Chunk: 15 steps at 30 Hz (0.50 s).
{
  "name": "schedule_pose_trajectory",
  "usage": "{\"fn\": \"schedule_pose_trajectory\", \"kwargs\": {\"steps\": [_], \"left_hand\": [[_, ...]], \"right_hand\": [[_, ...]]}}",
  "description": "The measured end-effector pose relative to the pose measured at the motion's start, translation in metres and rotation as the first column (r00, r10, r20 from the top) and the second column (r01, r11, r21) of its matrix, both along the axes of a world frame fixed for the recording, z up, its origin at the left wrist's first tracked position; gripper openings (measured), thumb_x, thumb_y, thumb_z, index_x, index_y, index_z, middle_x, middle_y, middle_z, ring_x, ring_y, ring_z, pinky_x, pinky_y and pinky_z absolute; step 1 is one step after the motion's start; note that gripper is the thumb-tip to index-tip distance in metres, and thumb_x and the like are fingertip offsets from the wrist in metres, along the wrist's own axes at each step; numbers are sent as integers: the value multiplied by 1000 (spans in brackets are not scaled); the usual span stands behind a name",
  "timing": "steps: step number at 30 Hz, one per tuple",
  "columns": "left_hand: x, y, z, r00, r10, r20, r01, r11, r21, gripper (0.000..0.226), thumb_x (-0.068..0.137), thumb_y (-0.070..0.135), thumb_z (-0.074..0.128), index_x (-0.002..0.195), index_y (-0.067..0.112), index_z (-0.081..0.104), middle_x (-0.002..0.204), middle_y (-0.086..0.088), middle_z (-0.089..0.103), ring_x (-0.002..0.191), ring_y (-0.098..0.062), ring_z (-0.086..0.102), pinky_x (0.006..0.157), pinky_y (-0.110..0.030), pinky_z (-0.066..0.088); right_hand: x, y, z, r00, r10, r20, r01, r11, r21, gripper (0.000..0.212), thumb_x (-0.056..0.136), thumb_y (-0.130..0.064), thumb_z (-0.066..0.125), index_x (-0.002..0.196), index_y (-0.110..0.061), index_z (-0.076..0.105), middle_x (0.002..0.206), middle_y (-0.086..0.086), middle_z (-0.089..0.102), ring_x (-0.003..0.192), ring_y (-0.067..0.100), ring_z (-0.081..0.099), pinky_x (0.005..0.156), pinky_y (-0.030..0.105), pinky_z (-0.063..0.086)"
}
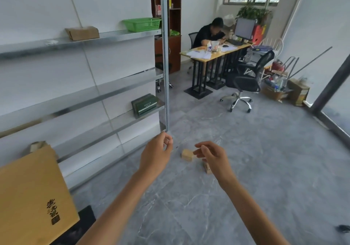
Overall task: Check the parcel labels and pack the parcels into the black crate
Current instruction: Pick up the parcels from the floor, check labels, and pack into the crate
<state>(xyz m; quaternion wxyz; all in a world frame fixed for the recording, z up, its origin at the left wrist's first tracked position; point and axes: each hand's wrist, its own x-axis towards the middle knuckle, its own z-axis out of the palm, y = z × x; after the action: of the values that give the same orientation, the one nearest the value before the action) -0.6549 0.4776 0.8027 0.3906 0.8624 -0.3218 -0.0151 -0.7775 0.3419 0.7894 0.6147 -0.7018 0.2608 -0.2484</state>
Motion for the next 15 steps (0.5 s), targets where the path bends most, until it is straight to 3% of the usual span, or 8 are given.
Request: {"fn": "schedule_pose_trajectory", "kwargs": {"steps": [6,12,15], "left_hand": [[53,-76,-22,991,-95,-100,95,995,4,10,93,25,50,96,20,57,102,3,66,94,-15,60,80,-37,52],[118,-156,-45,965,-164,-206,173,985,26,13,92,19,51,99,16,61,98,-1,65,93,-20,61,81,-38,51],[150,-202,-61,944,-186,-274,208,977,53,14,91,17,51,102,14,60,104,-4,66,99,-21,61,85,-35,49]], "right_hand": [[44,-72,-16,997,-63,-48,65,998,23,26,95,0,44,87,-10,66,80,13,70,70,15,63,60,11,46],[91,-156,-33,977,-163,-134,171,984,49,26,96,1,42,88,-10,64,82,13,68,68,15,62,58,10,46],[112,-196,-48,959,-218,-181,232,971,58,26,96,-2,43,89,-13,65,85,13,70,72,16,62,64,19,46]]}}
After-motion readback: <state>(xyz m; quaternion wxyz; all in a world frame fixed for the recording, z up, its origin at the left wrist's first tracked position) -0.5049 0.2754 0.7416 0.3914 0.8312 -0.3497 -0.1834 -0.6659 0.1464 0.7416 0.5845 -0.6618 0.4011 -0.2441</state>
